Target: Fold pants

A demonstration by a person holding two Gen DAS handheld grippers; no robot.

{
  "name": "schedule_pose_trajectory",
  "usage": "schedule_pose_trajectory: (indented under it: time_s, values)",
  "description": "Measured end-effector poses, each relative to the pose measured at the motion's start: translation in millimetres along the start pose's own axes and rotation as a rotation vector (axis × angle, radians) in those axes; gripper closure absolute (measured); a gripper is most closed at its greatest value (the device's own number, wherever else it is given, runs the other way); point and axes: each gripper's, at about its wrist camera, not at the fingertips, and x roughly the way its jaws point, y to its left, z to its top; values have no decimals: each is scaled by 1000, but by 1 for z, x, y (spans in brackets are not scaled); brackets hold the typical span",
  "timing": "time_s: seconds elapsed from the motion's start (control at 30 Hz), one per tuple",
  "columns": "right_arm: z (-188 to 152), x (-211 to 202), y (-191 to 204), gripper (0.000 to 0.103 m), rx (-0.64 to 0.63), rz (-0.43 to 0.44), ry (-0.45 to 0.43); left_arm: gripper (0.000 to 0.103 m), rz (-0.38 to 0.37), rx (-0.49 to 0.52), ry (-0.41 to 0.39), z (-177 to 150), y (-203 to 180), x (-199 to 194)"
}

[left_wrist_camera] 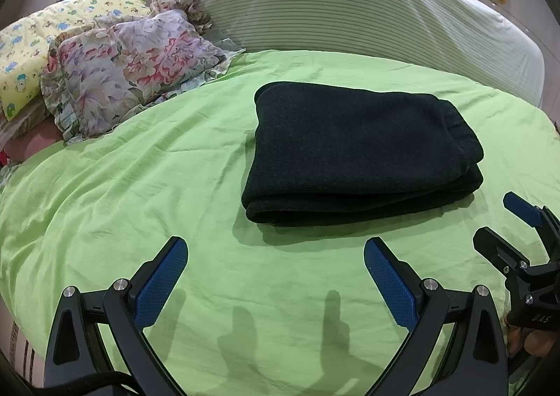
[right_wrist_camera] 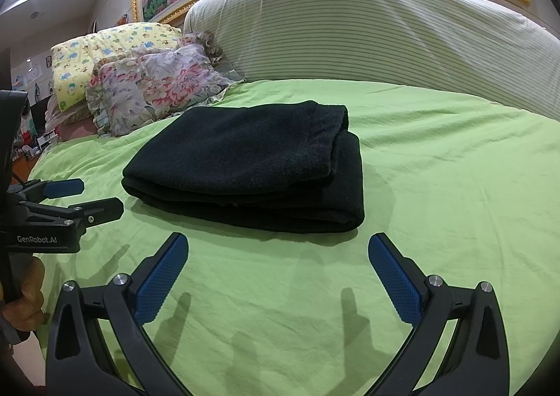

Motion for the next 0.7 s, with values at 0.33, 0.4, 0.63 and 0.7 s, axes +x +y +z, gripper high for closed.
schedule_pose_trajectory:
  time_s: [0.33, 0.4, 0.63, 0.7]
  values:
    - [6, 1, -17, 0, 138, 5, 11, 5, -12, 10, -41, 11, -1, -3]
    - [6, 2, -25, 0, 200, 26, 14, 5, -12, 14, -46, 13, -2, -4]
    - [16, 3, -21, 0, 191, 3, 32, 5, -21, -6, -11, 17, 0, 1]
    - [19, 1, -17, 0, 174, -2, 21, 5, -17, -16, -2, 20, 1, 1]
